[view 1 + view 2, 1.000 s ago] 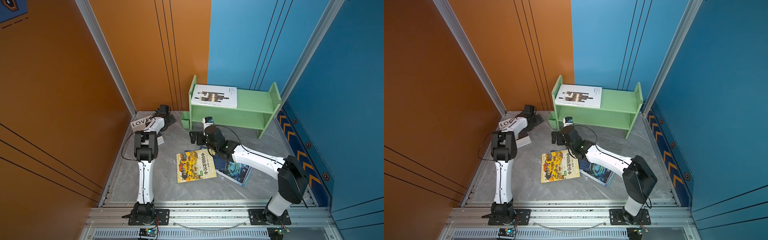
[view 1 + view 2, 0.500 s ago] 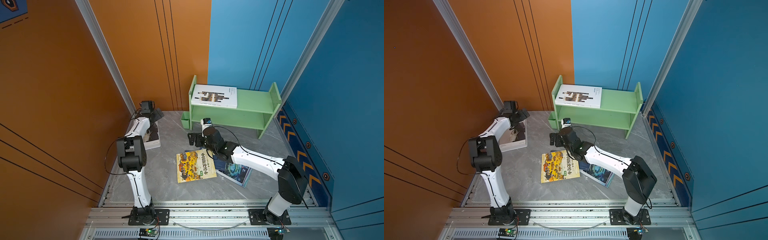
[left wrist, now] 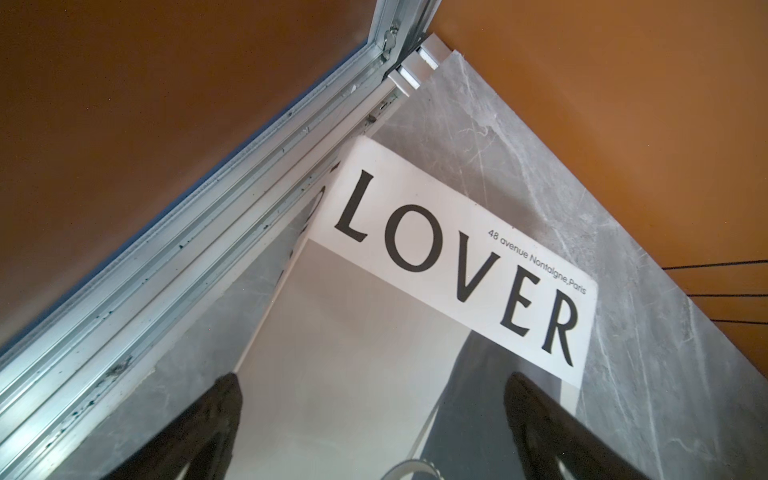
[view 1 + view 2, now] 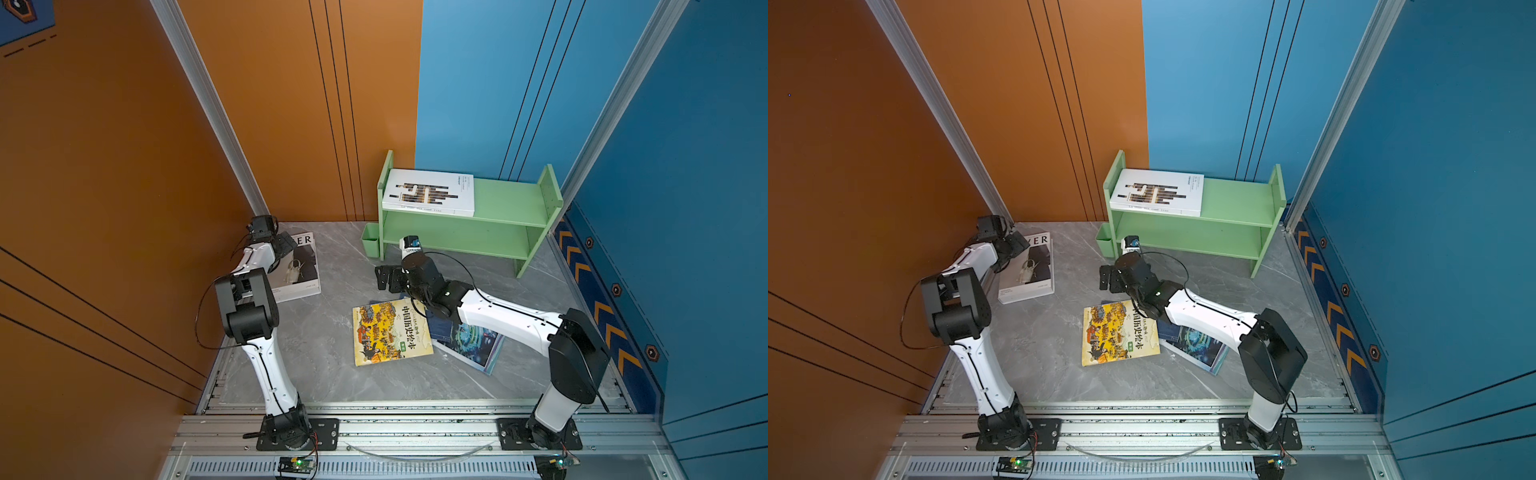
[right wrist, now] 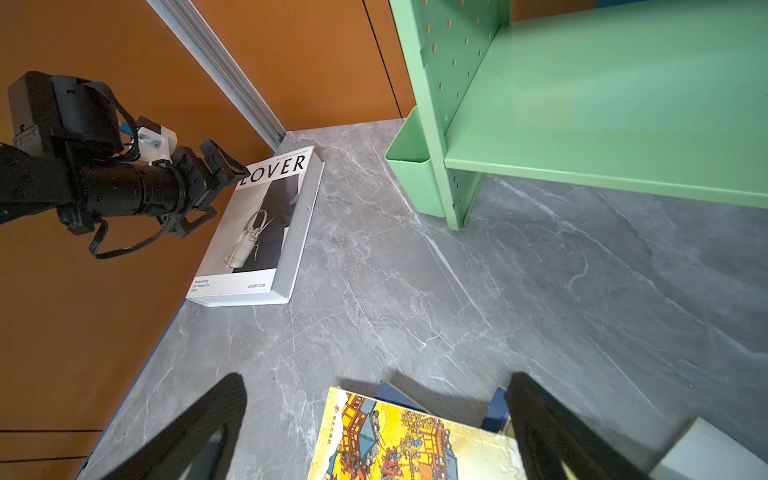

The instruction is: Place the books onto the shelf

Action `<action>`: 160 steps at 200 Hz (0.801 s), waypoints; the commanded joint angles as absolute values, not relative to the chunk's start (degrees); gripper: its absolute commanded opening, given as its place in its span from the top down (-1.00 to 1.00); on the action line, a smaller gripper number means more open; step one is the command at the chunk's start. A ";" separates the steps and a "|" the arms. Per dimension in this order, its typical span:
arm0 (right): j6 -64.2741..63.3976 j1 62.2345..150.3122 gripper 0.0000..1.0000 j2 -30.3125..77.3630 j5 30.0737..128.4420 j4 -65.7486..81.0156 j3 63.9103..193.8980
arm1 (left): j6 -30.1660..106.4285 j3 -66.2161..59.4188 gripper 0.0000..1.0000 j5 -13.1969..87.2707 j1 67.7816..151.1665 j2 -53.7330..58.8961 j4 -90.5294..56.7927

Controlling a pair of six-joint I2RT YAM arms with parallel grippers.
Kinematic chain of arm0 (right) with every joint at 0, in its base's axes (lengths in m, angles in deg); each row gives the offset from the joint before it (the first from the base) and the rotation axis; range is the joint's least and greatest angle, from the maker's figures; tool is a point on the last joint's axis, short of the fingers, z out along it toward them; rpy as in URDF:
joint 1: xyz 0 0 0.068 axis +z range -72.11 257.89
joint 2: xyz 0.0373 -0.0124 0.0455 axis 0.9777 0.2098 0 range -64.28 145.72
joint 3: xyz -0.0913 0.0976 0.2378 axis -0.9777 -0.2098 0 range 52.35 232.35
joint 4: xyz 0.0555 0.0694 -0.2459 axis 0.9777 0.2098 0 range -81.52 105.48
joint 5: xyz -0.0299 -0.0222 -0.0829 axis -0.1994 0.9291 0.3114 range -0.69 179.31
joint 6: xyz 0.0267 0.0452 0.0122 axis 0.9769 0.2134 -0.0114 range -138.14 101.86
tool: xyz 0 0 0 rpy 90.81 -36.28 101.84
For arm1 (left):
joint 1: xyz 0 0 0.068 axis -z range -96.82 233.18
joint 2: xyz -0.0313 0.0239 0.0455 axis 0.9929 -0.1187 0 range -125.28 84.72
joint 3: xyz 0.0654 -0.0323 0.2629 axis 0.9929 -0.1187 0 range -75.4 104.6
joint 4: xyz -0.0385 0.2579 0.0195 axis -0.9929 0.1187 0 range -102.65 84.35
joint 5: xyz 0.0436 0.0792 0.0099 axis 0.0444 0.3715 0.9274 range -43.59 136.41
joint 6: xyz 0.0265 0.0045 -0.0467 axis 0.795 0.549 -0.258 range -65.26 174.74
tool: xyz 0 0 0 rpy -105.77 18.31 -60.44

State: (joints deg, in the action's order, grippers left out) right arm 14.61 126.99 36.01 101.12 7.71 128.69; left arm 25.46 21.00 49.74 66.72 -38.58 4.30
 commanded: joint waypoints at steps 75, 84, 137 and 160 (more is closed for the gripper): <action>12.99 126.00 -1.00 52.82 96.87 8.53 142.70 | 33.71 29.29 -0.95 32.21 69.79 -48.30 2.71; 13.32 126.13 -1.00 54.17 95.95 8.04 144.44 | 34.36 29.52 -0.95 31.44 70.42 -48.49 2.48; 20.43 125.53 -1.00 68.08 92.38 3.22 154.29 | 35.75 29.84 -0.91 26.77 73.62 -49.38 1.85; 21.97 125.61 -1.00 70.56 91.04 2.90 157.32 | 34.75 26.85 -0.92 28.88 73.76 -46.43 0.35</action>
State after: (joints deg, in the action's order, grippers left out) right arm 18.35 126.03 69.00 93.58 4.93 153.21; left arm 35.25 29.63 30.99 73.29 -46.97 -1.23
